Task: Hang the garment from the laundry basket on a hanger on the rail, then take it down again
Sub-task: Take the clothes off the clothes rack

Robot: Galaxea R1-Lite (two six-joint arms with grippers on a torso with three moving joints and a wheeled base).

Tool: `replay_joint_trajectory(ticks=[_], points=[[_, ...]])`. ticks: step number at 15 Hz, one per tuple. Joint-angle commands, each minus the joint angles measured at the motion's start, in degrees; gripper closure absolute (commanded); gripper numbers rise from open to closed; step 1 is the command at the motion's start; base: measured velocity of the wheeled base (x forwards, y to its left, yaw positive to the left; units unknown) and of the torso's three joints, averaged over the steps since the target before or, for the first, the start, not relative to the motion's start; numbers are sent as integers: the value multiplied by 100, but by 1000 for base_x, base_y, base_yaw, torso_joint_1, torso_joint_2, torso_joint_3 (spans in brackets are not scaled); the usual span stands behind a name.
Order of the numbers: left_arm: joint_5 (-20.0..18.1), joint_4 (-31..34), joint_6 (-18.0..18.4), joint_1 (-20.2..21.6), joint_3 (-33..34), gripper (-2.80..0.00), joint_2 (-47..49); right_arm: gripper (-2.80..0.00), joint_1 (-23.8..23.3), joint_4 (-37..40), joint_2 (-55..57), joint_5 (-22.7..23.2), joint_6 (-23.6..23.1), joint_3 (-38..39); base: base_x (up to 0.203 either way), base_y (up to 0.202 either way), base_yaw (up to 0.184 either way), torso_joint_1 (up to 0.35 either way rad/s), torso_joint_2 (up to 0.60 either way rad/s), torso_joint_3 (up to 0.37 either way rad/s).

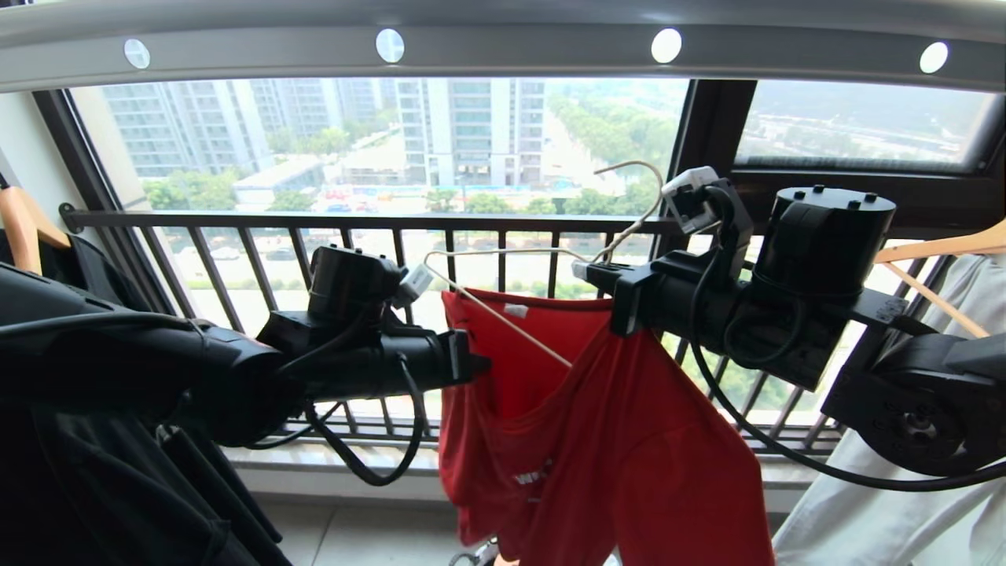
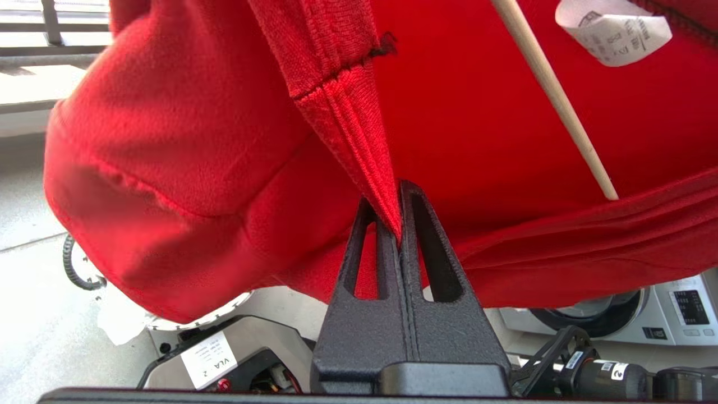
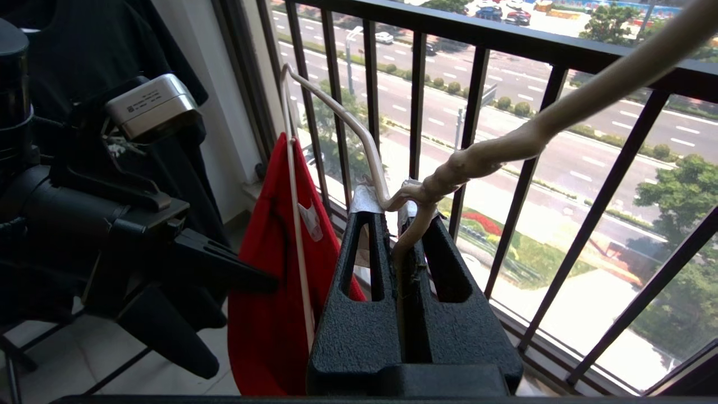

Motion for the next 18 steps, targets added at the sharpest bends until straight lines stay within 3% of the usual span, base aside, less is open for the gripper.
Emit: replay_joint_trajectory(ticks=[1, 3, 7, 10, 13, 18], points=[[178, -20, -5, -254, 68, 0, 54, 0, 78, -35, 58, 2, 12, 32, 0, 0, 0, 0, 0, 0], [281, -56, 72, -442, 176, 0, 66, 0, 143, -135, 119, 10, 266, 47, 0, 0, 0, 0, 0, 0], [283, -33, 241, -770, 359, 0, -39, 0, 188, -1330, 518, 10, 824, 51, 0, 0, 0, 0, 0, 0], [290, 26, 502, -933, 449, 0, 66, 0, 189, -1354, 489, 2, 835, 28, 0, 0, 0, 0, 0, 0], [622, 850, 842, -1193, 239, 0, 302, 0, 189, -1354, 445, -7, 843, 25, 0, 0, 0, 0, 0, 0], [793, 833, 782, -1155, 159, 0, 197, 0, 189, -1321, 469, -16, 731, 119, 0, 0, 0, 0, 0, 0]])
